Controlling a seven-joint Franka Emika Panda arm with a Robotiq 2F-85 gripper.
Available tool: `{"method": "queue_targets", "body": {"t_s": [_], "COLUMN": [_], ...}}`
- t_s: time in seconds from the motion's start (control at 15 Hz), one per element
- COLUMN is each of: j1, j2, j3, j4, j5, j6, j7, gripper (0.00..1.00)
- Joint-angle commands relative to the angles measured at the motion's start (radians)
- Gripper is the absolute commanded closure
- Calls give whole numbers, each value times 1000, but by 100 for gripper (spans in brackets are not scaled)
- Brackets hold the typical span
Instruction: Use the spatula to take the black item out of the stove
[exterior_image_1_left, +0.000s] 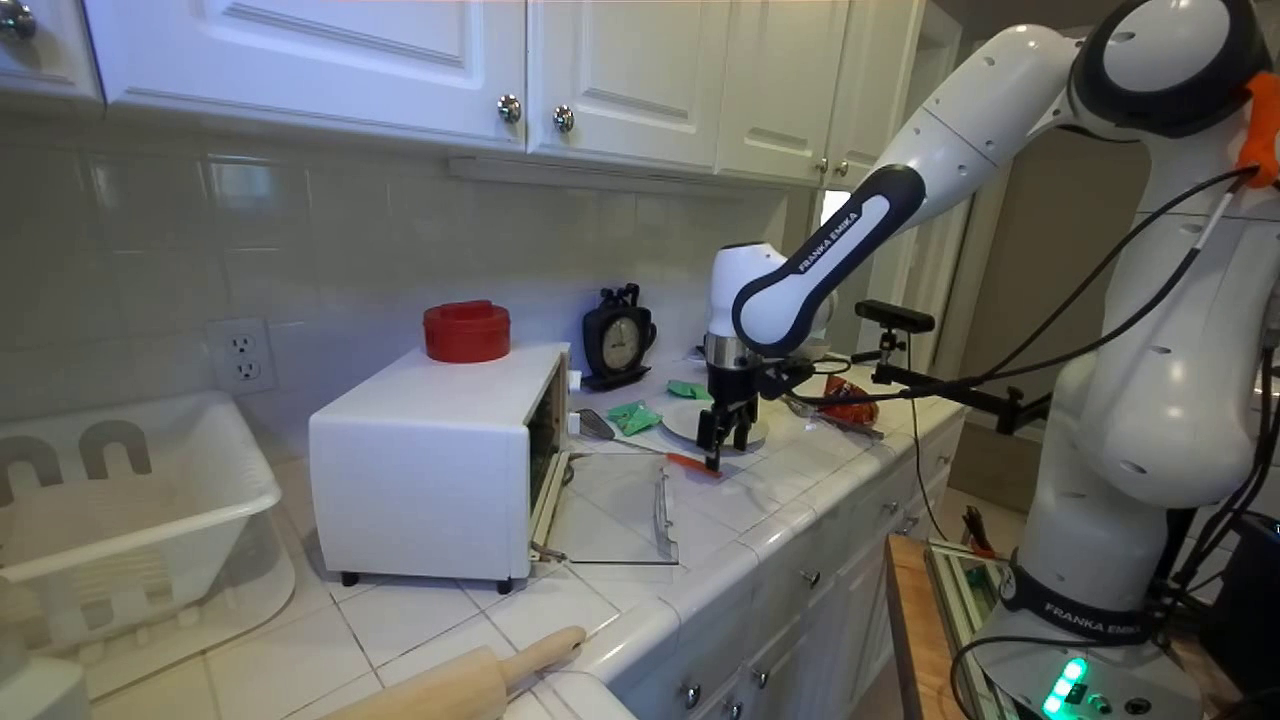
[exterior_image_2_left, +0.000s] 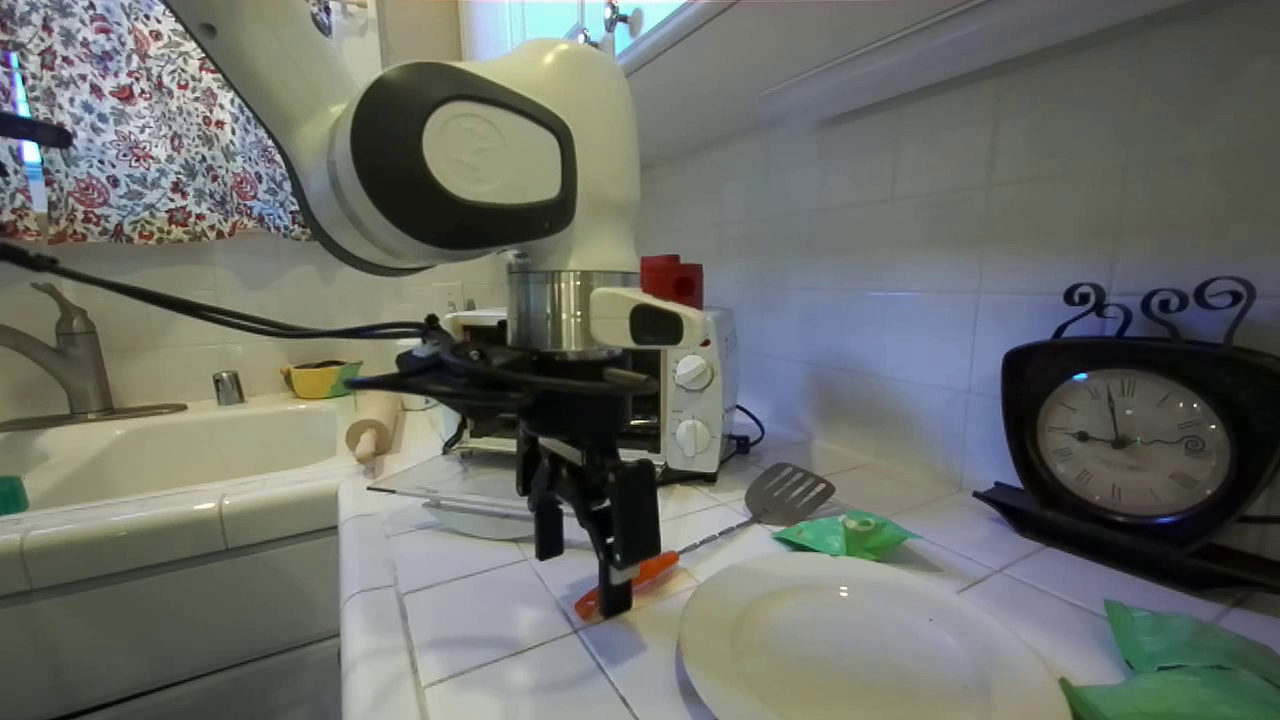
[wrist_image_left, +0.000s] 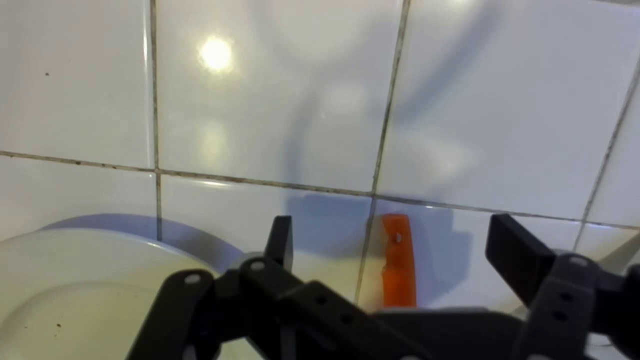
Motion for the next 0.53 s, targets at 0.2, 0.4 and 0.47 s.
{"method": "queue_targets", "body": {"t_s": [0.2,0.4,0.47], "j1": [1,-1,-1], "j2": [62,78,83], "j3": [1,1,1], "j4": [52,71,75], "j5": [36,45,48], "j6": [12,8,7], "j7": [-87,-111,-116], "gripper": [11,22,27]}}
